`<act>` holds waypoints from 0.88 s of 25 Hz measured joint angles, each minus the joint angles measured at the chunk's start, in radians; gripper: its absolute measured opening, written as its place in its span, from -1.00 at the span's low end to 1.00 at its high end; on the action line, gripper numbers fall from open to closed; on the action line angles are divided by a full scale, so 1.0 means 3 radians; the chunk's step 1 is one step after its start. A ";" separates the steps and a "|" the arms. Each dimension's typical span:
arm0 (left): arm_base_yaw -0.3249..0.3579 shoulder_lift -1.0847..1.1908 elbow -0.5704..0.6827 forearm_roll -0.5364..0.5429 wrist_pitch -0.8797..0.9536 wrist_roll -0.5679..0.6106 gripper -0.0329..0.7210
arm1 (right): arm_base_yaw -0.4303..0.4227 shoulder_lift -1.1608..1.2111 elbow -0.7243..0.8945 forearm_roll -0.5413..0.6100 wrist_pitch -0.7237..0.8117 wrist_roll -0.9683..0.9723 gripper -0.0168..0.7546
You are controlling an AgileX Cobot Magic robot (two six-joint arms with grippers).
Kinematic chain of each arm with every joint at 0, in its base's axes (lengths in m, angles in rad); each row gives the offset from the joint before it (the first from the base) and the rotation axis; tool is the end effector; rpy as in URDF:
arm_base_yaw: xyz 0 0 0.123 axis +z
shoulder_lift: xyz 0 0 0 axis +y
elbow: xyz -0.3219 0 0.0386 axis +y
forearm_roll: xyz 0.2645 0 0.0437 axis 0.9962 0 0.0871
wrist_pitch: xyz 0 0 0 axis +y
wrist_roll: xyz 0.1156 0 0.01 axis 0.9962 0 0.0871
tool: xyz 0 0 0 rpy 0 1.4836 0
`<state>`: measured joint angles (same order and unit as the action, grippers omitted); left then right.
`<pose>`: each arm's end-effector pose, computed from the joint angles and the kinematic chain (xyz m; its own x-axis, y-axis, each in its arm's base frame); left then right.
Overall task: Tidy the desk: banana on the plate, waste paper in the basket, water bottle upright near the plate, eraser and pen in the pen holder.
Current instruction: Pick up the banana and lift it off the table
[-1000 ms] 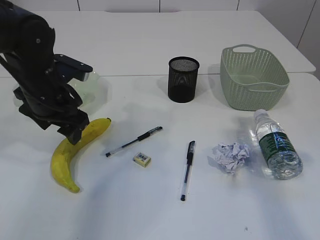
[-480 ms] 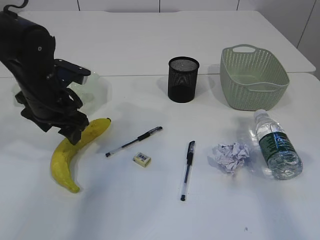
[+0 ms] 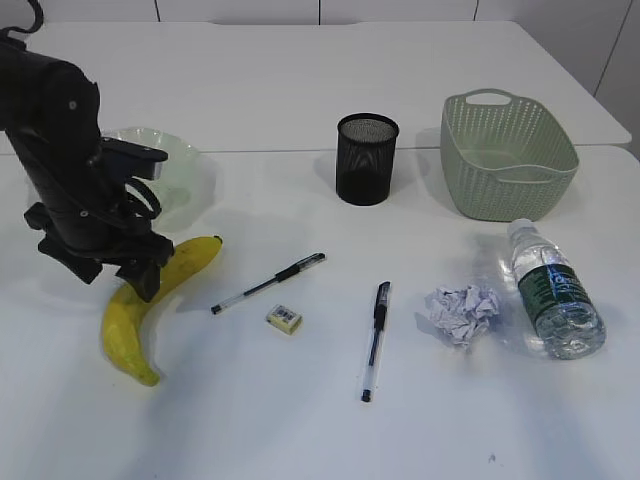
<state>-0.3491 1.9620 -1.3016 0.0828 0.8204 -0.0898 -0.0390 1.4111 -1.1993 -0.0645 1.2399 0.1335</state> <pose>0.3920 -0.1352 0.1641 -0.9352 0.3051 -0.1798 0.3004 0.9523 0.0536 0.2779 -0.0179 0.3207 -0.9660 0.1499 -0.2109 0.1609 0.9863 -0.0362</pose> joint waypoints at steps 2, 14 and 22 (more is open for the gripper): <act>0.0000 0.0023 0.0000 -0.0048 0.0000 0.0011 0.58 | 0.0000 0.0000 0.0000 0.0000 0.0000 0.0000 -0.05; 0.0000 0.0042 -0.0006 -0.0174 -0.0110 0.0167 0.57 | 0.0000 0.0002 0.0000 -0.0006 0.0000 0.0000 -0.05; 0.0000 0.0045 -0.0006 -0.0181 -0.0130 0.0199 0.57 | 0.0000 0.0002 0.0000 -0.0006 0.0000 0.0000 -0.05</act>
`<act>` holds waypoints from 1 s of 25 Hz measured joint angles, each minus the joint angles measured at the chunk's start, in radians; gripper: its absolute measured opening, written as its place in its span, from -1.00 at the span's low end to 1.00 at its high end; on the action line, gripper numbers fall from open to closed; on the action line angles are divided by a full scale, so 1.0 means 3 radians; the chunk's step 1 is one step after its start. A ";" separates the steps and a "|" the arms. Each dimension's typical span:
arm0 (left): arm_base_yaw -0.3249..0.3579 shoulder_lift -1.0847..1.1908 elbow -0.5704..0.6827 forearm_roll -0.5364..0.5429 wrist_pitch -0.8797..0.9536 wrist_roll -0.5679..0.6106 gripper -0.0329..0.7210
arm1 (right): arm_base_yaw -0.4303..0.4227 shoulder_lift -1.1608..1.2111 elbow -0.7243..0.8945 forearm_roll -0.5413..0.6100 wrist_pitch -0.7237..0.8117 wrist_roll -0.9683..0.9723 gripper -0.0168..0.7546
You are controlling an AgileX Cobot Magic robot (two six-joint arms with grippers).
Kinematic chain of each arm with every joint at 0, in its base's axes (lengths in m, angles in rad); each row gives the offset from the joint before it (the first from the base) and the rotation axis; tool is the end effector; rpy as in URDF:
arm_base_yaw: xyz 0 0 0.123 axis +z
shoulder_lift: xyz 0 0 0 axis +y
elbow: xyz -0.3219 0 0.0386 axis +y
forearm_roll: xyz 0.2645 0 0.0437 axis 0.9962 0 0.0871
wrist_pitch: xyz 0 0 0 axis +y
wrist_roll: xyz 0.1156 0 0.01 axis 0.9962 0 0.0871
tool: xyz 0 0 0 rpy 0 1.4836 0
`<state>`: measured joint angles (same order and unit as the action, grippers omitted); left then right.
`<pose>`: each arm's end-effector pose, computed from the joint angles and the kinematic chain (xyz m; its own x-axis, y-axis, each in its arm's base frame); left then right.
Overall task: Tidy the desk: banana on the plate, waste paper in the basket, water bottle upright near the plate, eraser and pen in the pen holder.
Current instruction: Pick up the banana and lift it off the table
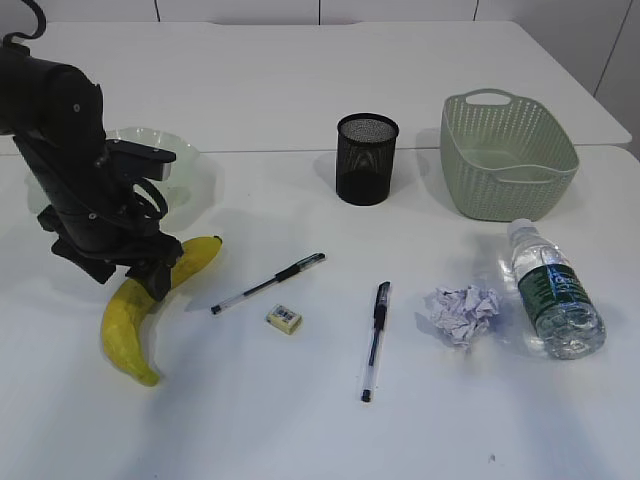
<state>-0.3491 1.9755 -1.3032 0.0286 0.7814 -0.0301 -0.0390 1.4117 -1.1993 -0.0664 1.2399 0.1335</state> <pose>0.3953 -0.1414 0.1595 -0.9234 0.3257 -0.2033 0.3291 0.9441 0.0177 0.2780 -0.0181 0.3205 -0.9661 0.1492 -0.2105 0.1607 0.9863 -0.0382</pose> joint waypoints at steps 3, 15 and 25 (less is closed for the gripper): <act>0.0000 0.0028 0.0000 0.0000 0.0000 0.0000 0.57 | 0.0000 0.0000 0.0000 0.0000 0.0000 0.0000 -0.05; 0.0000 0.0134 -0.0002 -0.0013 -0.0007 0.0007 0.56 | 0.0000 0.0000 0.0000 0.0000 0.0000 0.0000 -0.05; 0.0000 0.0134 -0.0002 -0.0013 -0.0014 0.0023 0.34 | 0.0000 0.0000 0.0000 0.0000 -0.0001 0.0000 -0.05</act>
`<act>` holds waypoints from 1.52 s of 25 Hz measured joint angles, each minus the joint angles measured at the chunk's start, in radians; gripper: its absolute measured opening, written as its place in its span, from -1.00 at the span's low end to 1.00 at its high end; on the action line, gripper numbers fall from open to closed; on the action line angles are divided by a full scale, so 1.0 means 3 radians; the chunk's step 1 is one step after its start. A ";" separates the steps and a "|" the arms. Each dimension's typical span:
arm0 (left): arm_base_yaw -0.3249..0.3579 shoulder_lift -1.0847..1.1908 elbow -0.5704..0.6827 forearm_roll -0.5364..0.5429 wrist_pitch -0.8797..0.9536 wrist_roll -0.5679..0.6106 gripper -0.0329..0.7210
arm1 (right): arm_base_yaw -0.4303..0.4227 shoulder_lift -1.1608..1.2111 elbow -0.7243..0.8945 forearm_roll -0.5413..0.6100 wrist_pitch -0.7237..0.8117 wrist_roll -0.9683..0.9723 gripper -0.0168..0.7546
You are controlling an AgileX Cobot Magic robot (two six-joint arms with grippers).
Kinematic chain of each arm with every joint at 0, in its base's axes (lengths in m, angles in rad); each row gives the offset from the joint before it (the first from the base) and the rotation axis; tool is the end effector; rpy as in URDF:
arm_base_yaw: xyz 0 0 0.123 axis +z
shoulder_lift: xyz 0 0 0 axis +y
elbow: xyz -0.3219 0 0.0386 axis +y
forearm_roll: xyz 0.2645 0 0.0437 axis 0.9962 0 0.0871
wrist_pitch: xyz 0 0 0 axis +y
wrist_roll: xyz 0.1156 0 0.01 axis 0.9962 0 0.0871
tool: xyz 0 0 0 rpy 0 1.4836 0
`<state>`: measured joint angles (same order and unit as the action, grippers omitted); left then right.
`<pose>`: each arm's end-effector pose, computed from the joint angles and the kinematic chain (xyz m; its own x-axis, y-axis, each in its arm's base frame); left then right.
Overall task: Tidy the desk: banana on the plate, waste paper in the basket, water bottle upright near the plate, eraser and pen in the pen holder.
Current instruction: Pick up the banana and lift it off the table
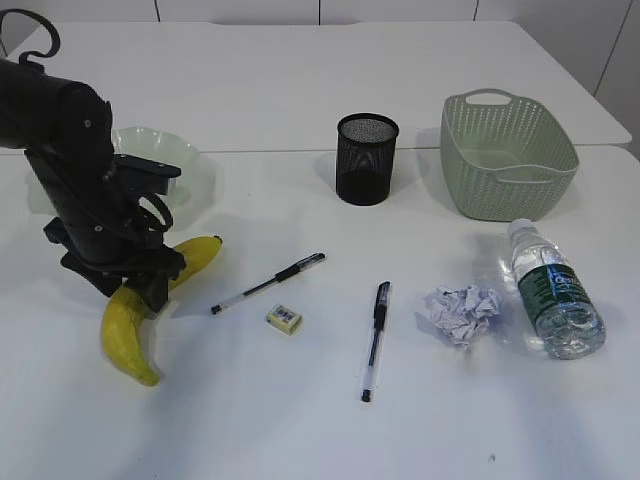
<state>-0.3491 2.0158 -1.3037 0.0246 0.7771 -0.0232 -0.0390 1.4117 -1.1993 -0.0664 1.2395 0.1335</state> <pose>0.3968 -0.1423 0.1428 -0.9282 0.3319 -0.1682 0.3340 0.9424 0.0161 0.2781 -0.0181 0.3206 -0.9661 0.1492 -0.2109 0.1606 0.9863 -0.0381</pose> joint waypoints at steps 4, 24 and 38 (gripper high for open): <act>0.0000 0.0000 0.0000 0.0000 0.0000 0.0077 0.30 | 0.0000 0.0000 0.0000 0.0000 0.0000 0.0000 -0.05; 0.0000 0.0113 -0.0014 0.0000 0.0089 0.0372 -0.09 | 0.0000 0.0000 0.0000 0.0000 -0.0006 0.0000 -0.05; 0.0000 0.0128 -0.0152 -0.0002 0.0180 0.0415 -0.24 | 0.0000 0.0000 0.0000 -0.0038 -0.0006 0.0000 -0.05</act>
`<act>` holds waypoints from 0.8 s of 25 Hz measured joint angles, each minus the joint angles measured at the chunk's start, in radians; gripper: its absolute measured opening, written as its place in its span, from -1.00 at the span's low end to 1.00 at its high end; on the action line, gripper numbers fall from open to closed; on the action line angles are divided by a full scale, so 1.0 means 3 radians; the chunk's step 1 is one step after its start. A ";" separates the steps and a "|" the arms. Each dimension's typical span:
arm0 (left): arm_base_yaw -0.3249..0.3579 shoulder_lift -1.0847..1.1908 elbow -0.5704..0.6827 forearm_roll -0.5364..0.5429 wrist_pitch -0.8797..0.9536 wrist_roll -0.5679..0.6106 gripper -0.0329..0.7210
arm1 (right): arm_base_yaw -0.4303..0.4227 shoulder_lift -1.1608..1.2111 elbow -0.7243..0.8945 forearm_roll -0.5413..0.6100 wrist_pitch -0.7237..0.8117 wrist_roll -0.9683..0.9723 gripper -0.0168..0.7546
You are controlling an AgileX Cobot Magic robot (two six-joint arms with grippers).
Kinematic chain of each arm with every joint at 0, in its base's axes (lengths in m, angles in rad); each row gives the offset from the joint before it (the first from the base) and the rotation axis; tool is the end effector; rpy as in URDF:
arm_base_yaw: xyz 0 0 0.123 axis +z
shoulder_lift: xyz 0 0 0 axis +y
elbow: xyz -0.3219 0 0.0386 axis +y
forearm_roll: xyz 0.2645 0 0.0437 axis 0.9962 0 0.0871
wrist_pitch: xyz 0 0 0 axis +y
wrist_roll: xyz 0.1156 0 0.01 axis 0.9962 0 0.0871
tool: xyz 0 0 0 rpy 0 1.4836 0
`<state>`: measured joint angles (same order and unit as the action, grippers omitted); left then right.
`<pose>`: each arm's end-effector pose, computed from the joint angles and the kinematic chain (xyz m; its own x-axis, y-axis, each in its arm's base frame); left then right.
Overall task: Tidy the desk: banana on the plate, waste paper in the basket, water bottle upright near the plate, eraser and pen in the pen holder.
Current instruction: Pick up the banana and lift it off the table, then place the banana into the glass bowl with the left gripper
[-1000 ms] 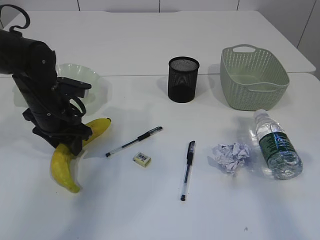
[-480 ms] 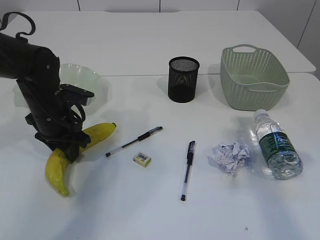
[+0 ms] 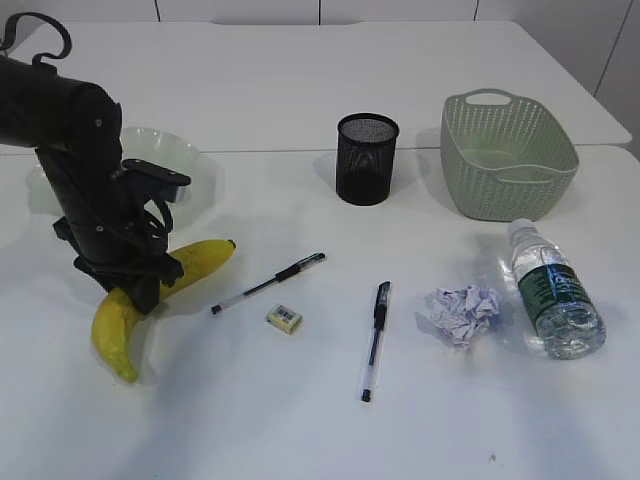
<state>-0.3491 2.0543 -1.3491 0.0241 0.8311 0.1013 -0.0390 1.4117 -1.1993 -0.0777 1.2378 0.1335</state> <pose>0.4025 -0.1443 0.1367 -0.8864 0.4474 -0.1186 0.4470 0.8940 0.0318 0.2782 -0.0194 0.3207 -0.9660 0.1453 -0.2137 0.1592 0.9860 -0.0490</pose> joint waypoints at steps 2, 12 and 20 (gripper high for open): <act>0.0000 0.0000 -0.0090 -0.0006 0.0110 -0.0001 -0.24 | 0.0000 0.0000 0.0000 -0.0022 0.0000 0.0000 -0.05; 0.0000 0.0000 -0.1085 -0.0336 0.0654 0.0002 -0.24 | 0.0000 0.0000 -0.0074 -0.0071 0.0000 0.0000 -0.05; 0.0000 0.0006 -0.1682 -0.0169 0.0779 0.0007 -0.24 | 0.0000 0.0000 -0.0231 -0.0085 0.0000 0.0000 -0.05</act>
<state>-0.3491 2.0560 -1.8537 -0.0265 1.0649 0.1033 -0.0390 1.4117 -1.2687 -0.1033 1.2378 0.1335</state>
